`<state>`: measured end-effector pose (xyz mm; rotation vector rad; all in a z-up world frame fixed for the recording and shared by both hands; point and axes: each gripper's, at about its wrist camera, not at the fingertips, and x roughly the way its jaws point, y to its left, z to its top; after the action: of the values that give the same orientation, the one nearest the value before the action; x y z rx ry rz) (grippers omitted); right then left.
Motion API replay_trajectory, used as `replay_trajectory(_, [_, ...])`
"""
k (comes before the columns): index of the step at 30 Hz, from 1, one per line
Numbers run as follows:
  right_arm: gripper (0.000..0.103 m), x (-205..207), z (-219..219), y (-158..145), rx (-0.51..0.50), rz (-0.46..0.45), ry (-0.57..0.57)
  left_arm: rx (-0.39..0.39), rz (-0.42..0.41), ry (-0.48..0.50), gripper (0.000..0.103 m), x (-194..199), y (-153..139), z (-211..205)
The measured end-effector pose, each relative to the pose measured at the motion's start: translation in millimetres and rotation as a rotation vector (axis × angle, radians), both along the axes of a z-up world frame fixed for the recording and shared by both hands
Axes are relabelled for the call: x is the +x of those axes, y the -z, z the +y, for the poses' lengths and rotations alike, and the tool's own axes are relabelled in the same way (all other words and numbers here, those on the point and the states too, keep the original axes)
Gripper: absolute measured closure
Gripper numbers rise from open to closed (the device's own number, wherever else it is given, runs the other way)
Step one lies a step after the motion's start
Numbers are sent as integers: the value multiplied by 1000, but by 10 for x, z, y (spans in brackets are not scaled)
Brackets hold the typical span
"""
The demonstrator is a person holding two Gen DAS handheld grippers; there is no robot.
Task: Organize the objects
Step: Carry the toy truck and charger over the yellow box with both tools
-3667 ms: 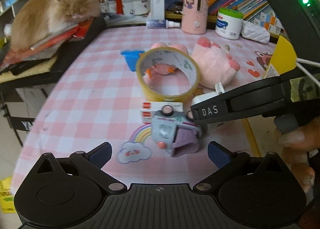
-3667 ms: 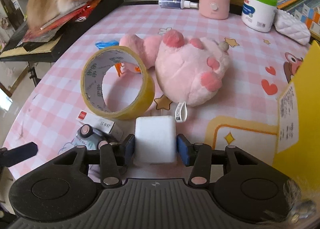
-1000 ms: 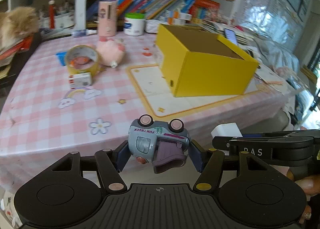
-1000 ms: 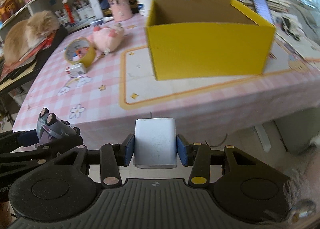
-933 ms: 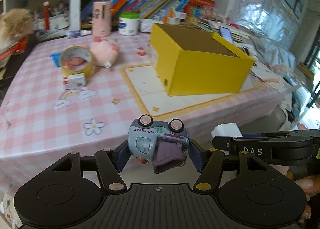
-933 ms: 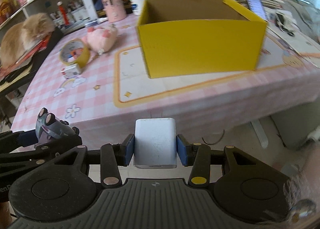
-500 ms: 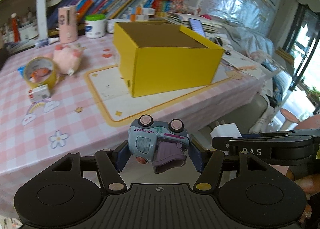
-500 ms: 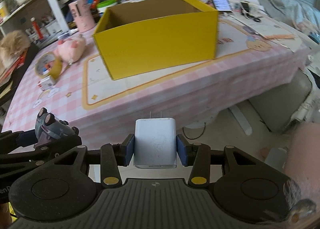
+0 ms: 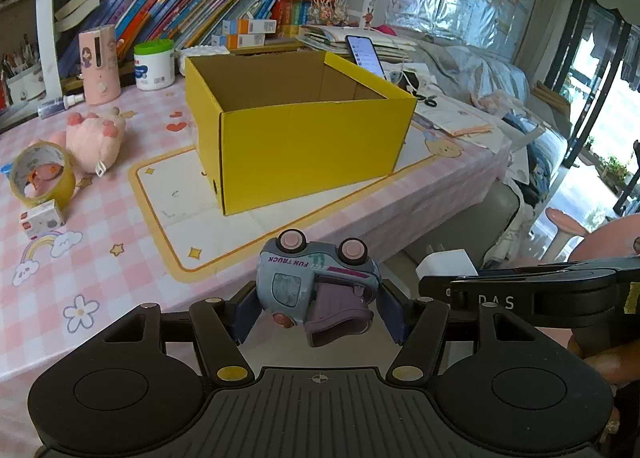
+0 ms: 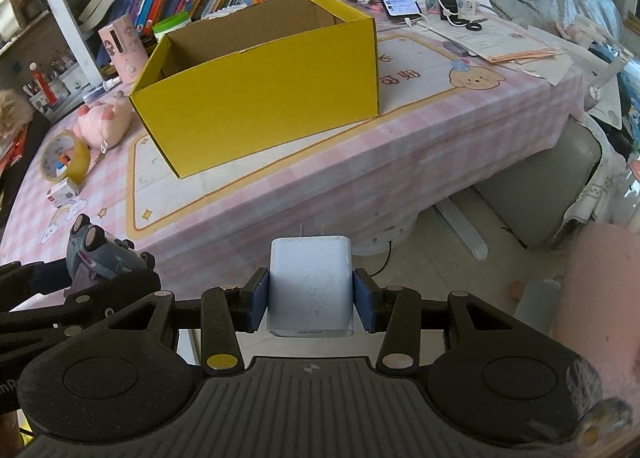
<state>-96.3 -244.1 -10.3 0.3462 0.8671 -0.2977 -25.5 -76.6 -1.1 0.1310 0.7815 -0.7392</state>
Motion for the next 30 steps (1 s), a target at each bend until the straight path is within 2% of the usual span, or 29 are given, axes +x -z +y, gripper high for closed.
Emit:
replay_trajectory(13, [61, 198, -205, -31, -2, -3, -5, -10, -34, 11, 41, 153, -69, -210])
replay_trajectory(24, [61, 436, -323, -46, -3, -3, -35, -13, -41, -18, 41, 321, -86, -288])
replay_trajectory(30, [61, 541, -337, -72, -8, -10, -66, -29, -80, -28, 41, 356, -159, -308])
